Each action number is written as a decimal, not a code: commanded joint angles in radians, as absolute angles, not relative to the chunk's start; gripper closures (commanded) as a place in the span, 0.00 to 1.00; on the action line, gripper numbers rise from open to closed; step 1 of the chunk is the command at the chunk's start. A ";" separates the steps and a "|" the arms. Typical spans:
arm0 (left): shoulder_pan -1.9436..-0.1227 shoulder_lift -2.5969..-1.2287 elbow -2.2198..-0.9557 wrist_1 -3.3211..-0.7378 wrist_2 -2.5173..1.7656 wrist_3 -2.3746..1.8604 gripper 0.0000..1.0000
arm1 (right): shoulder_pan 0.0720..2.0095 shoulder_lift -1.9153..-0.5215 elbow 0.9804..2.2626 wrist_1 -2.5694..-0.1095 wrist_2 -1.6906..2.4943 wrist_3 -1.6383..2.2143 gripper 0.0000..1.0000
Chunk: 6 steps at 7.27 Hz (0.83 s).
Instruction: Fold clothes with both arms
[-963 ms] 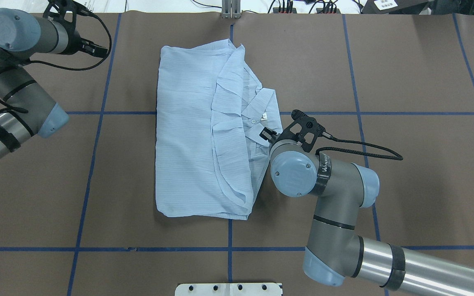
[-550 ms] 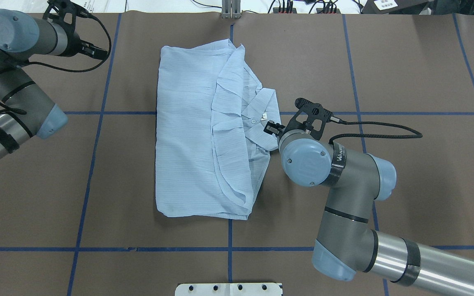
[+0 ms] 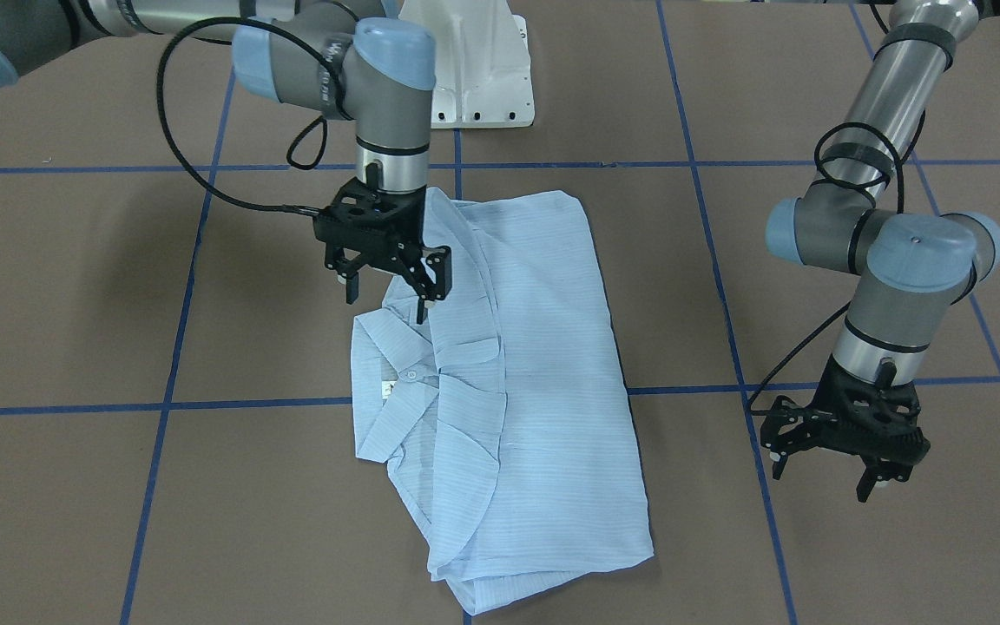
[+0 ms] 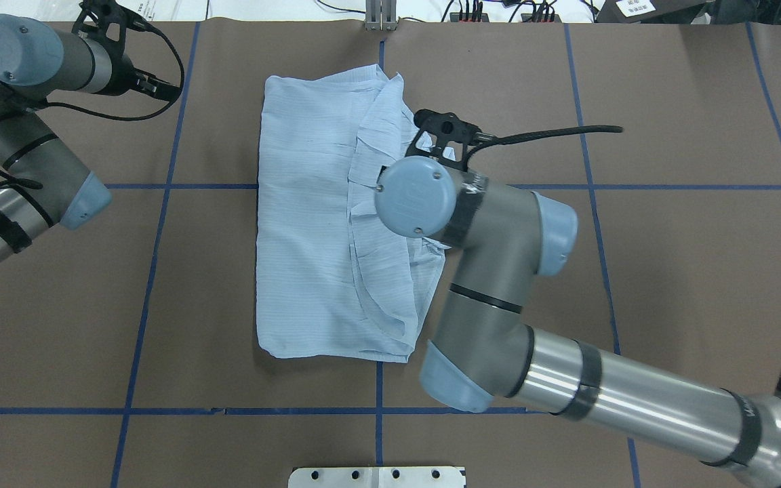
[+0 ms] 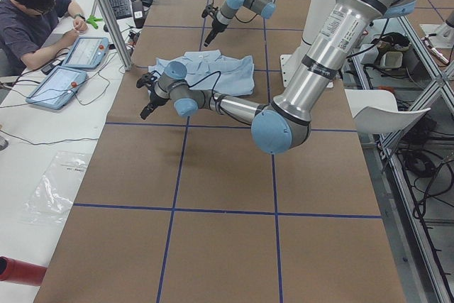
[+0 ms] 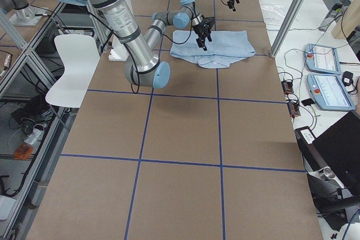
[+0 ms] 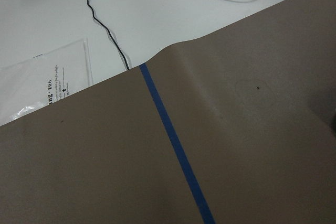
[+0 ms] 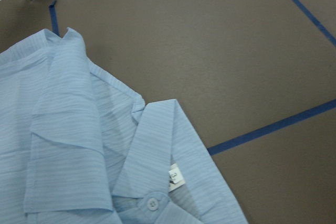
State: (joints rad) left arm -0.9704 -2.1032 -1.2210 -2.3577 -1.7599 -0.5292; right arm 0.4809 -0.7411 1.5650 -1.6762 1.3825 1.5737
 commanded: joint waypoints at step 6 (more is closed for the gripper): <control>-0.971 -2.102 -1.223 -2.358 -1.763 -0.531 0.00 | 0.440 -0.348 0.965 -1.681 1.422 1.373 0.00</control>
